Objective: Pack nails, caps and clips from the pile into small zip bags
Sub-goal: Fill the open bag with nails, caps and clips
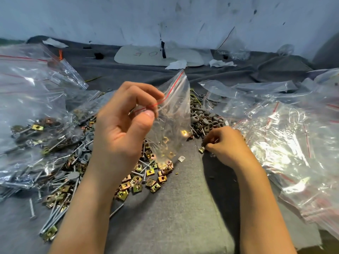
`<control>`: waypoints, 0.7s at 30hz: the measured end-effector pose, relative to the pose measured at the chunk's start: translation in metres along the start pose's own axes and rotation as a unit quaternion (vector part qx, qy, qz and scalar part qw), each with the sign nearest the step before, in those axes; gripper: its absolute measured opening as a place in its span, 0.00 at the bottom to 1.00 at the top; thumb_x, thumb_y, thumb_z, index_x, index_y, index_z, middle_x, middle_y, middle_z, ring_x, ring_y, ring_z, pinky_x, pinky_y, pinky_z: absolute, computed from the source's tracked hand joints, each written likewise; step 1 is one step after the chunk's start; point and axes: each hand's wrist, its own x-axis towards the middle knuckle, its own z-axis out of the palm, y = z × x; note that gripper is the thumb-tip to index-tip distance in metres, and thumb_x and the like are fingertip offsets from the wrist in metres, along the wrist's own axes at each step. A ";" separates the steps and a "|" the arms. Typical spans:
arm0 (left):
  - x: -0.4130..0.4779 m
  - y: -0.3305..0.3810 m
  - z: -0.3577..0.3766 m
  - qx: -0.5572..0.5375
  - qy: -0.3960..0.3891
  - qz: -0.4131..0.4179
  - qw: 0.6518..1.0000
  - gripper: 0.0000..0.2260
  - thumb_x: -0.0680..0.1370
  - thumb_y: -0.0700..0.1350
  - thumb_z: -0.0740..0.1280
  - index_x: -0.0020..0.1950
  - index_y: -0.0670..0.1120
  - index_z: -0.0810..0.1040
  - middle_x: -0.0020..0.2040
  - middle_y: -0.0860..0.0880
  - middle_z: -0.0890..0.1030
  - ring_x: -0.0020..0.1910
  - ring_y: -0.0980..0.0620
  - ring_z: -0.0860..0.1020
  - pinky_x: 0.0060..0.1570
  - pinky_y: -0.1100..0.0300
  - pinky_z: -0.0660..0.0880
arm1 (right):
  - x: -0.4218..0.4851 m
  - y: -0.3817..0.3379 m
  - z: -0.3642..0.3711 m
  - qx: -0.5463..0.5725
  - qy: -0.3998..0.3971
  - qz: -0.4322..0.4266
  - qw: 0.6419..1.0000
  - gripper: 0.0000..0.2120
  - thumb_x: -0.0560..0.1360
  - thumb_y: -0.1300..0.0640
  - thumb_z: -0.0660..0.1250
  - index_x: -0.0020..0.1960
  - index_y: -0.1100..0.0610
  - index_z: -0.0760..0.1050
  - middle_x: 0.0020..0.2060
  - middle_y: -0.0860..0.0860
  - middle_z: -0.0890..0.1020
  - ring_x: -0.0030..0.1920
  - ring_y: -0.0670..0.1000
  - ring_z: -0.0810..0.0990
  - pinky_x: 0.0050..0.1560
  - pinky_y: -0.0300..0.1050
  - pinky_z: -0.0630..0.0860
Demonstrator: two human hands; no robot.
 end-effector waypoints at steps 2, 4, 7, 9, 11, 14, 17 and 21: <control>0.000 -0.002 -0.001 -0.006 0.005 -0.013 1.000 0.05 0.73 0.41 0.58 0.42 0.46 0.73 0.50 0.50 0.77 0.49 0.60 0.75 0.50 0.67 0.70 | -0.002 -0.001 -0.001 -0.003 -0.012 -0.018 1.000 0.05 0.73 0.62 0.69 0.46 0.56 0.82 0.37 0.48 0.79 0.38 0.46 0.76 0.34 0.35 0.68; 0.000 -0.005 -0.002 -0.012 0.012 -0.022 1.000 0.05 0.73 0.42 0.58 0.42 0.47 0.73 0.50 0.50 0.77 0.49 0.60 0.75 0.50 0.67 0.70 | -0.002 -0.002 -0.002 -0.009 -0.032 -0.037 0.999 0.03 0.71 0.58 0.73 0.44 0.55 0.81 0.36 0.47 0.79 0.39 0.46 0.76 0.33 0.35 0.67; 0.001 -0.006 -0.002 -0.008 0.012 -0.026 1.000 0.04 0.73 0.42 0.59 0.42 0.46 0.73 0.50 0.50 0.77 0.49 0.59 0.75 0.51 0.66 0.71 | -0.002 -0.003 0.000 -0.020 -0.052 -0.053 0.997 0.09 0.69 0.59 0.75 0.40 0.52 0.75 0.36 0.45 0.75 0.39 0.47 0.74 0.33 0.36 0.66; 0.001 -0.006 -0.002 0.007 0.002 -0.021 1.000 0.05 0.73 0.42 0.59 0.41 0.46 0.73 0.50 0.49 0.77 0.51 0.59 0.76 0.51 0.65 0.71 | -0.002 -0.002 0.002 -0.024 -0.051 -0.065 0.996 0.12 0.69 0.62 0.74 0.38 0.51 0.72 0.35 0.47 0.76 0.39 0.49 0.75 0.33 0.37 0.67; 0.001 -0.006 -0.001 0.036 -0.020 -0.015 0.999 0.06 0.72 0.42 0.58 0.39 0.44 0.73 0.50 0.48 0.78 0.53 0.57 0.76 0.51 0.61 0.73 | -0.004 -0.007 -0.001 0.044 -0.027 -0.077 0.996 0.12 0.70 0.64 0.73 0.37 0.51 0.73 0.33 0.47 0.76 0.37 0.49 0.75 0.33 0.36 0.68; 0.001 -0.003 0.003 0.087 -0.059 -0.013 0.994 0.08 0.71 0.43 0.56 0.38 0.41 0.73 0.52 0.47 0.77 0.53 0.53 0.75 0.49 0.56 0.74 | -0.015 -0.024 -0.019 0.296 0.090 -0.162 0.937 0.12 0.71 0.69 0.71 0.40 0.53 0.76 0.34 0.50 0.82 0.36 0.49 0.80 0.40 0.39 0.75; 0.000 0.003 0.008 0.127 -0.095 0.021 0.987 0.10 0.70 0.41 0.55 0.36 0.38 0.73 0.52 0.45 0.77 0.50 0.56 0.74 0.45 0.63 0.68 | -0.038 -0.047 -0.045 0.426 0.174 -0.316 0.830 0.11 0.71 0.69 0.70 0.44 0.54 0.76 0.38 0.50 0.84 0.41 0.49 0.83 0.44 0.40 0.77; 0.000 0.009 0.012 0.154 -0.127 0.060 0.978 0.09 0.70 0.39 0.55 0.35 0.38 0.73 0.51 0.44 0.76 0.46 0.62 0.71 0.46 0.70 0.65 | -0.060 -0.070 -0.051 0.298 0.233 -0.382 0.843 0.09 0.72 0.65 0.72 0.47 0.54 0.75 0.42 0.47 0.82 0.46 0.50 0.82 0.47 0.41 0.74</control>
